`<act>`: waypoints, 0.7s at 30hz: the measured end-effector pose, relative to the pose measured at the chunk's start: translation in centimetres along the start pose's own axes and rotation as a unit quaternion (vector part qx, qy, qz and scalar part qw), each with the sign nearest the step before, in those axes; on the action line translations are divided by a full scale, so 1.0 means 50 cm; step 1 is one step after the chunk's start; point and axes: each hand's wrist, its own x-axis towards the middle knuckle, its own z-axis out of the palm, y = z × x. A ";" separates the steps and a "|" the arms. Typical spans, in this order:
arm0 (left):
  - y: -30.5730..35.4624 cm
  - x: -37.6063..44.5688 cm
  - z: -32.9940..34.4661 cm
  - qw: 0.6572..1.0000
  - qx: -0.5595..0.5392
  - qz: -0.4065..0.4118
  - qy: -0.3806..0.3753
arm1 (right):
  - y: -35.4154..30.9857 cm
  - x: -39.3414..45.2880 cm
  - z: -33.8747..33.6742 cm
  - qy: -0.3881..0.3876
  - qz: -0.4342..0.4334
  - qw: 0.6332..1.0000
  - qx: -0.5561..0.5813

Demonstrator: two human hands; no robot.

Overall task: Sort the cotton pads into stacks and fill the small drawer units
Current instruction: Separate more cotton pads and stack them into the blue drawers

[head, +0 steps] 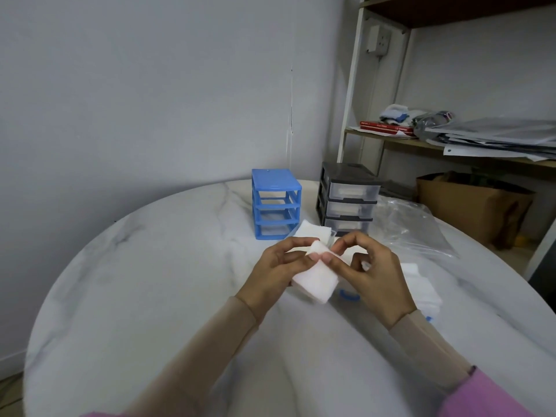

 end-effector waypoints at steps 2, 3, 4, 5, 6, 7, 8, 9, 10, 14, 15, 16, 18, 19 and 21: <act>-0.001 0.000 -0.001 1.000 -0.009 0.003 0.000 | -0.001 0.000 -0.001 0.000 0.001 1.000 -0.013; -0.002 0.000 -0.002 1.000 -0.015 0.008 0.002 | -0.003 0.000 -0.001 -0.002 0.000 1.000 -0.023; -0.001 0.000 -0.003 1.000 -0.024 0.012 0.004 | -0.004 -0.001 0.000 -0.006 0.001 0.999 -0.033; 0.000 0.000 -0.003 0.999 -0.038 0.017 0.009 | -0.005 -0.001 0.001 -0.010 0.003 0.999 -0.044; 0.000 0.001 -0.003 0.998 -0.054 0.022 0.014 | -0.005 -0.002 0.002 -0.012 0.008 0.998 -0.053; 0.001 0.002 -0.002 0.997 -0.072 0.026 0.020 | -0.006 -0.003 0.002 -0.012 0.013 0.998 -0.059; 0.002 0.003 0.000 0.995 -0.092 0.028 0.026 | -0.007 -0.003 0.002 -0.009 0.019 0.998 -0.064; 0.003 0.005 0.002 0.993 -0.113 0.028 0.029 | -0.008 -0.004 0.001 -0.005 0.023 0.997 -0.069; 0.005 0.007 0.006 0.990 -0.133 0.028 0.028 | -0.010 -0.003 -0.001 -0.001 0.029 0.997 -0.073; 0.020 0.018 0.030 0.983 -0.180 0.033 0.015 | -0.020 0.004 -0.013 0.002 0.064 0.996 -0.069; 0.025 0.023 0.038 0.984 -0.176 0.037 0.014 | -0.021 0.009 -0.021 0.009 0.070 0.995 -0.064; 0.032 0.028 0.047 0.985 -0.166 0.043 0.014 | -0.021 0.014 -0.031 0.015 0.073 0.995 -0.063; 0.044 0.039 0.067 0.988 -0.143 0.060 0.013 | -0.021 0.024 -0.058 0.024 0.079 0.994 -0.065; 0.050 0.045 0.079 0.989 -0.132 0.066 0.009 | -0.021 0.030 -0.075 0.026 0.082 0.994 -0.067; 0.056 0.060 0.102 0.991 -0.109 0.073 -0.002 | -0.017 0.042 -0.112 0.032 0.090 0.992 -0.078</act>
